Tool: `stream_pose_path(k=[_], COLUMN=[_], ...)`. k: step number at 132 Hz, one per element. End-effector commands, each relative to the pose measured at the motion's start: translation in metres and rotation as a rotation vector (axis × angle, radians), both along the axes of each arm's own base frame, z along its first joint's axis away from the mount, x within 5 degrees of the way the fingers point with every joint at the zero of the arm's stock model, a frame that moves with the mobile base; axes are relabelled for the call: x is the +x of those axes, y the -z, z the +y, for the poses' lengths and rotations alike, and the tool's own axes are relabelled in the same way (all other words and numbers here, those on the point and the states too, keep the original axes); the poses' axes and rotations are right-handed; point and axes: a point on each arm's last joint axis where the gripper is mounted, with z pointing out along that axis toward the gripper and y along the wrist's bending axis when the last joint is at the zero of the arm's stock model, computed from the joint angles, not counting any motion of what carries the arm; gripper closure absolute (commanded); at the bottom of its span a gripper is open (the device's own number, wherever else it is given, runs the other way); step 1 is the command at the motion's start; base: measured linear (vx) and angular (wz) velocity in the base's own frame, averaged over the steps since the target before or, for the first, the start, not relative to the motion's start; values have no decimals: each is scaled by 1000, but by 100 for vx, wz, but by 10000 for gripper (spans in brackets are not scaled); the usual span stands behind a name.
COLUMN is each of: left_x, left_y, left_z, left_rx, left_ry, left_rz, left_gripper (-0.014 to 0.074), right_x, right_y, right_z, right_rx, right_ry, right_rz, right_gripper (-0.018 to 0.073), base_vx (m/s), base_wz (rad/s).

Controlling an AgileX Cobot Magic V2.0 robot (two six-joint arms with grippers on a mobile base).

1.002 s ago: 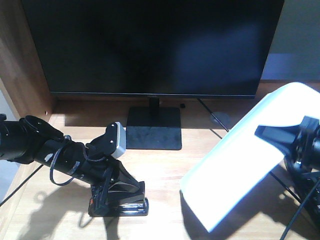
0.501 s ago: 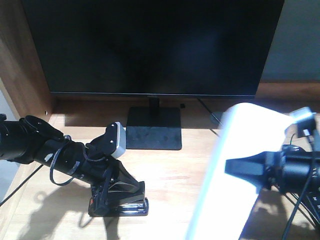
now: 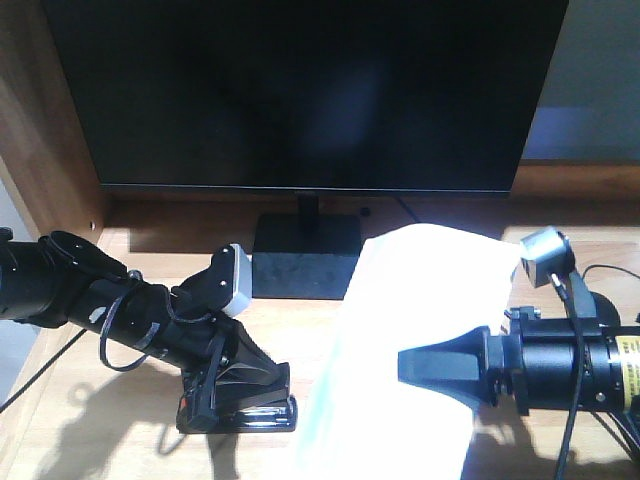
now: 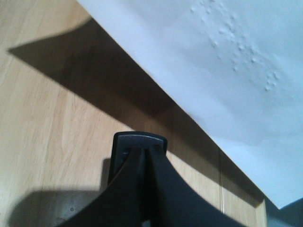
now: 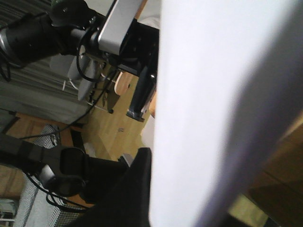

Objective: Grab stapler and paper to desk for stapling
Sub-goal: 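Swing the right gripper with the white paper down onto the desk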

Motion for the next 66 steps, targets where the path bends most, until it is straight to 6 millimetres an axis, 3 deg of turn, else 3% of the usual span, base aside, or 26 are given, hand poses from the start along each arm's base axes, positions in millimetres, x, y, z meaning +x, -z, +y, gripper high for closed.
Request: stream_pose_path(k=[1, 12, 66], left_x=[0, 0, 0], left_y=[-22, -22, -22], left_z=[-5, -5, -5], left_rx=[-71, -71, -71], left_ry=[-5, -5, -5], left_rz=[-23, -23, -23], left_gripper=[603, 603, 603], right_x=[2, 4, 24], right_y=[-6, 3, 47], right_z=[-1, -4, -8], right_rx=[-33, -127, -213], right_ry=[-16, 2, 4], right_rz=[-38, -21, 48], right_gripper=[561, 561, 561], base_vx=[0, 0, 0], base_wz=[0, 0, 0])
